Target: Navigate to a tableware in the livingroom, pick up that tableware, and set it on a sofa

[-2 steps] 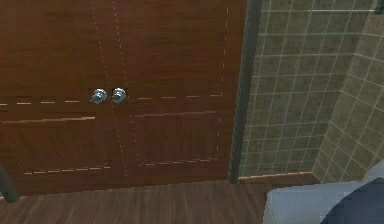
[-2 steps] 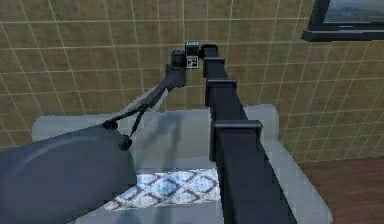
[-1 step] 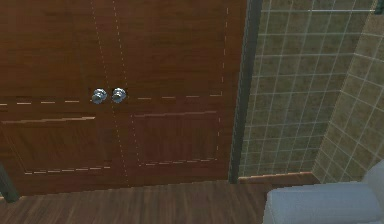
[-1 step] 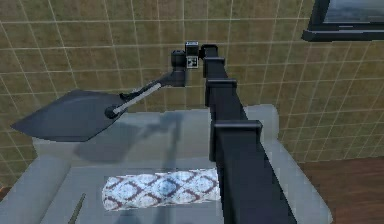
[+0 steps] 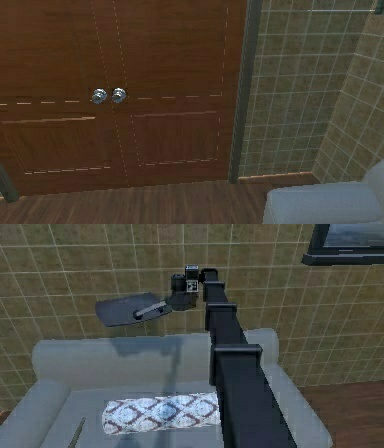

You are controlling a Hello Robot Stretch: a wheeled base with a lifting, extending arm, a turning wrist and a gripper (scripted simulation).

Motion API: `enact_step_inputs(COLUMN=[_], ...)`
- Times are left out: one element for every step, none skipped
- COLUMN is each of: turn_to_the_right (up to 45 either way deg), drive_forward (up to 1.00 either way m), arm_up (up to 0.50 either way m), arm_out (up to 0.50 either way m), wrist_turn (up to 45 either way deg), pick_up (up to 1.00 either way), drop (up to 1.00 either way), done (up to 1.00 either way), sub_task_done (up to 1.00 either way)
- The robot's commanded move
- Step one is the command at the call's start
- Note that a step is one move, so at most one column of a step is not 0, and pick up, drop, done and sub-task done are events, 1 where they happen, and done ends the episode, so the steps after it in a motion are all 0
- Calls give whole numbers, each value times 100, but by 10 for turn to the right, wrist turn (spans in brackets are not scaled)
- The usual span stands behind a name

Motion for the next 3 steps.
enact_step_inputs(turn_to_the_right=[0, 0, 0], drive_forward=[0, 0, 0], arm_up=[0, -40, -32], arm_out=[0, 0, 0], wrist_turn=[210, 0, 0], pick_up=[0, 0, 0], drop=[0, 0, 0], done=[0, 0, 0], sub_task_done=[0, 0, 0])
